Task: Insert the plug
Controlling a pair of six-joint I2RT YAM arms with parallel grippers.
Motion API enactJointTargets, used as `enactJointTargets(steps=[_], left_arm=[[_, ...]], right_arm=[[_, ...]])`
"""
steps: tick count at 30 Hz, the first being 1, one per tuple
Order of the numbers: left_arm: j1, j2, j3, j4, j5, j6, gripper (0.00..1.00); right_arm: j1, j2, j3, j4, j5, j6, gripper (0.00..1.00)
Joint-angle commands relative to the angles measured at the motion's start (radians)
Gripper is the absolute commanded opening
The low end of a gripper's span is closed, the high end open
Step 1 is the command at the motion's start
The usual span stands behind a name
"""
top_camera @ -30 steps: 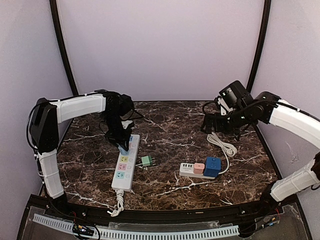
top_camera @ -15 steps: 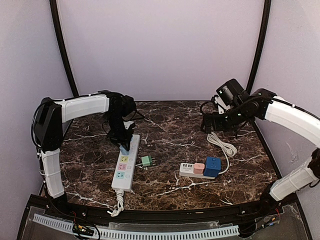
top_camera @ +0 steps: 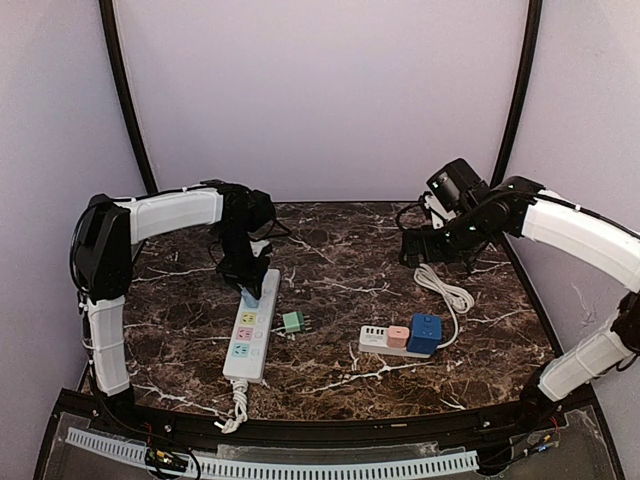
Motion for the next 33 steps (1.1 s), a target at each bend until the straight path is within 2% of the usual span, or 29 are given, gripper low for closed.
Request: enactJointTargets(steps=[1,13,33], left_arm=[[0.011,0.012,0.019,-0.031,-0.023,-0.014,0.01],[0.013,0.025,0.032,-0.086,-0.039,-0.033,0.01],[0.013,0.081,0.064,-0.110,-0.064,-0.203,0.01]], right_arm=[[-0.009,0.009,0.028,0.000,0.006,-0.005,0.99],[-0.010,0.022,0.030,0.011,-0.002,0.024,0.99],[-0.010,0.007,0.011,0.016,-0.007,0.060,0.99]])
